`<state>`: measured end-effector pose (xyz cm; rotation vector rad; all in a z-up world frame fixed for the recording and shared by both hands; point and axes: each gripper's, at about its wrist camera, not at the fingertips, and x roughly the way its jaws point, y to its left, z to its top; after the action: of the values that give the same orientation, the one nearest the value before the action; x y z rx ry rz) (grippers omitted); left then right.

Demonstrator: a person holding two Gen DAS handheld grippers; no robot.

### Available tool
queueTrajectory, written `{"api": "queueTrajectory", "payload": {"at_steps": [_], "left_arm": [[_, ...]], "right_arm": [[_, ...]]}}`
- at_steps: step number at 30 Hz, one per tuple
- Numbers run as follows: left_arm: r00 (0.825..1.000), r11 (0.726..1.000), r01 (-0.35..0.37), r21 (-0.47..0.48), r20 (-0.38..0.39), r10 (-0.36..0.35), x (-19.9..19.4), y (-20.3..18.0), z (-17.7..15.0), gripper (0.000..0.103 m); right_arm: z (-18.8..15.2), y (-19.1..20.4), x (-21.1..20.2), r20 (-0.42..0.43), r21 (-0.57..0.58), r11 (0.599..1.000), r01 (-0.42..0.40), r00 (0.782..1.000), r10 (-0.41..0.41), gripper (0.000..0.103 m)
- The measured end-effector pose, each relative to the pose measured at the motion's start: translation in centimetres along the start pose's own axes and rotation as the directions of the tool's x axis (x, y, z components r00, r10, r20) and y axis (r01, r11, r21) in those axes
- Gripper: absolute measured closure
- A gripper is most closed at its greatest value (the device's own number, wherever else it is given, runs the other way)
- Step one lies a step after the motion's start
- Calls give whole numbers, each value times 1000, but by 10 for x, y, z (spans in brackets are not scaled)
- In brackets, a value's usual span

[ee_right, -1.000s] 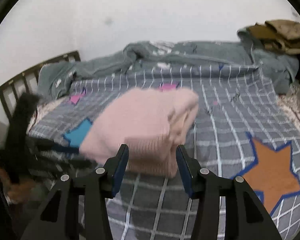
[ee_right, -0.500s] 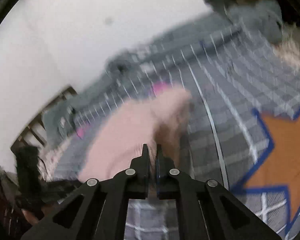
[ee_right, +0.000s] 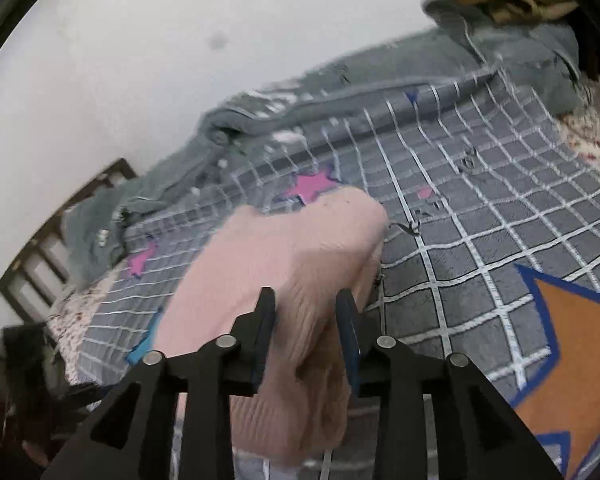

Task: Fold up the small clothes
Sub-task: 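Straighten the placed sweater's edges with both grippers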

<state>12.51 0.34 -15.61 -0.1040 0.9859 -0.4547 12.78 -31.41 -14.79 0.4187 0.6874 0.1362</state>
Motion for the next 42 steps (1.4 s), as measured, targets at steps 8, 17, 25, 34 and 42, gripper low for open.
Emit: {"api": "queueTrajectory", "payload": {"at_steps": [8,17,25,34,42], "left_arm": [[998,999,24,-24,52,-22,-11,10,13,46],[992,998,53,14,114,-54,-3,-19,56,43],[997,1000,-12,-2,76,12,40,-36,99,43],[987,982,158,-105,-13,-160,77,-16,119,30],[977,970,196,-146,-56,-206,107,-12,123,30]], "right_arm": [[-3,-22,-18,94,76,992,-98,991,91,90],[-8,-22,-10,33,23,999,47,998,-48,61],[-8,-15,12,-12,-62,989,134,991,-135,60],[13,-27,23,-98,1,999,46,994,-46,49],[13,-35,56,-164,69,998,-4,986,15,38]]}}
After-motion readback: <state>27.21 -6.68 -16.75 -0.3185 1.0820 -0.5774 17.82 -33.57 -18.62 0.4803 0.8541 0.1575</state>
